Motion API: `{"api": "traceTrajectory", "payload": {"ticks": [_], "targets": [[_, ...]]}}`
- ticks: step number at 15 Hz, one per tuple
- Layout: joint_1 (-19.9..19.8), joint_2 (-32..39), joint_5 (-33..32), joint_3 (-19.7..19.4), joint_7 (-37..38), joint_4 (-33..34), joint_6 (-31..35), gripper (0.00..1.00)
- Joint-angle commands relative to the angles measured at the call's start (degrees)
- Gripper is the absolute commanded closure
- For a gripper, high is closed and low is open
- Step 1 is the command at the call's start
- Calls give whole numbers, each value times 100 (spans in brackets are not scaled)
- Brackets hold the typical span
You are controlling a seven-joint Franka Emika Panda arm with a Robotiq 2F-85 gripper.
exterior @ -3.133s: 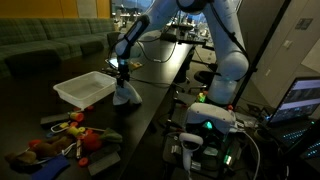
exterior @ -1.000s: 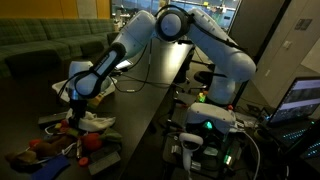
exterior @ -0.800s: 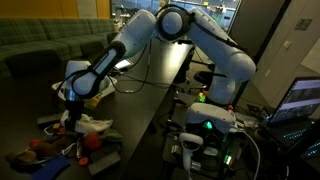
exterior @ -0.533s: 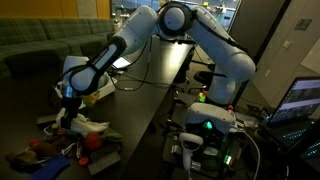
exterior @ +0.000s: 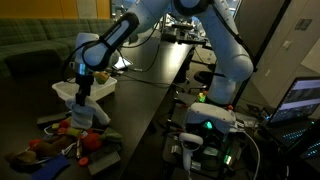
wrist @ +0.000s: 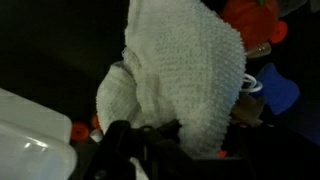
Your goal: Use the towel to sweep the things on the table to the left and then put the towel in the white bin
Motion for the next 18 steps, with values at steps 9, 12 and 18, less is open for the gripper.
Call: {"api": "traceTrajectory", "payload": {"ticks": [9,12,18], "targets": [[-513,-2333,-32,-1027,-655,-1489,-2166,96],[-618,-2460,-107,-1277,-966,-1466,-2481,96],[-732,-2204,-200,-1497,-1542,-1363,-2511,96]]}}
